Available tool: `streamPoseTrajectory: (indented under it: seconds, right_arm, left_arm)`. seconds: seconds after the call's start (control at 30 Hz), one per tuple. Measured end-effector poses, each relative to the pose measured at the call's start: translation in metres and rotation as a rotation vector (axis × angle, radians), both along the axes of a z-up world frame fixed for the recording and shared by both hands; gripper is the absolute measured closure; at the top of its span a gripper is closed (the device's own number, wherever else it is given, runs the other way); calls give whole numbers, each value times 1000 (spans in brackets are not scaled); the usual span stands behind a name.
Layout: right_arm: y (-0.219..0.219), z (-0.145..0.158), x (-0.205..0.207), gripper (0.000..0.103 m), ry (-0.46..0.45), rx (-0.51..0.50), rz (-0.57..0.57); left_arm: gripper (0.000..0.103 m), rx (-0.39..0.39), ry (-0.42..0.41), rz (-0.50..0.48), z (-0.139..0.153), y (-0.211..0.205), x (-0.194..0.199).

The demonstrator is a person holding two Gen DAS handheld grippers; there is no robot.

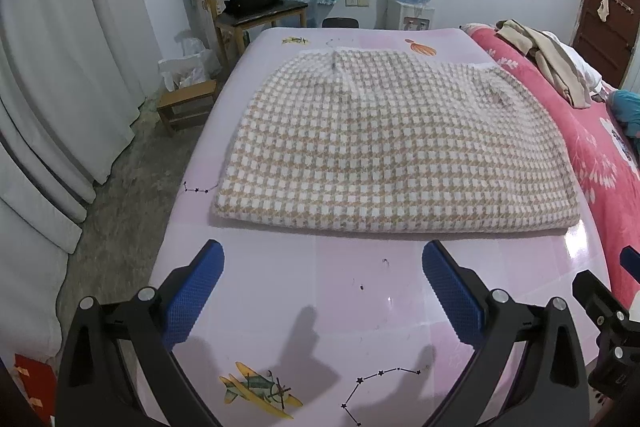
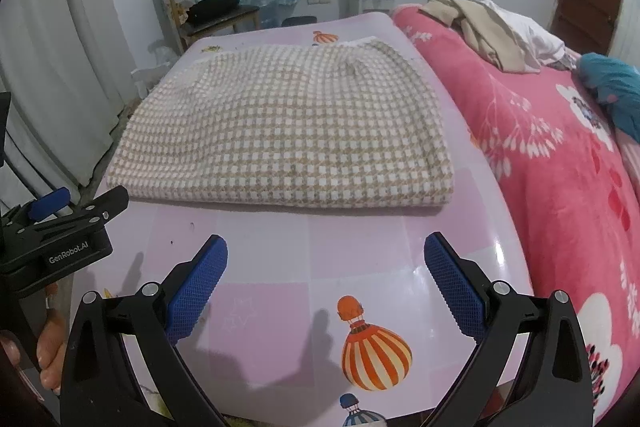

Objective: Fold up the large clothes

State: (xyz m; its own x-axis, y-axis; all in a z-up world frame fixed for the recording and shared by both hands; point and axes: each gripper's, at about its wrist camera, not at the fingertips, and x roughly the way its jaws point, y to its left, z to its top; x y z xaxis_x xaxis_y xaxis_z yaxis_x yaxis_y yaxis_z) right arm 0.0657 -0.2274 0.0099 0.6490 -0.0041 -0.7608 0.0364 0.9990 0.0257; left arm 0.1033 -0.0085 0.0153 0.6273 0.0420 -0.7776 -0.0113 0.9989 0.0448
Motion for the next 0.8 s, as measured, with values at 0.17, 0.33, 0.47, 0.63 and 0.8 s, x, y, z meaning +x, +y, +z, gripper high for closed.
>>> streamPoseTrajectory:
  seconds: [0.17,0.33,0.47,0.63,0.8]
  right_arm:
    - [2,-4,1,8,13,0,1]
    - [3,-9,2,8,27,-2,8]
    - [4,-10,2,8,30,-3,7]
    - [3,-11,3,8,32,-2,7]
    - [3,-11,4,8,32,-2,8]
  left_arm:
    - [5,-1,14,-2,-3,-2,0]
    - [5,-10,35,-6,-6,-3,2]
    - [5,-10,48,-8,-9,-5,3]
    - [5,-9,50,-12,-10,-6,3]
    - [5,-9,52,-13,-10,-6,3]
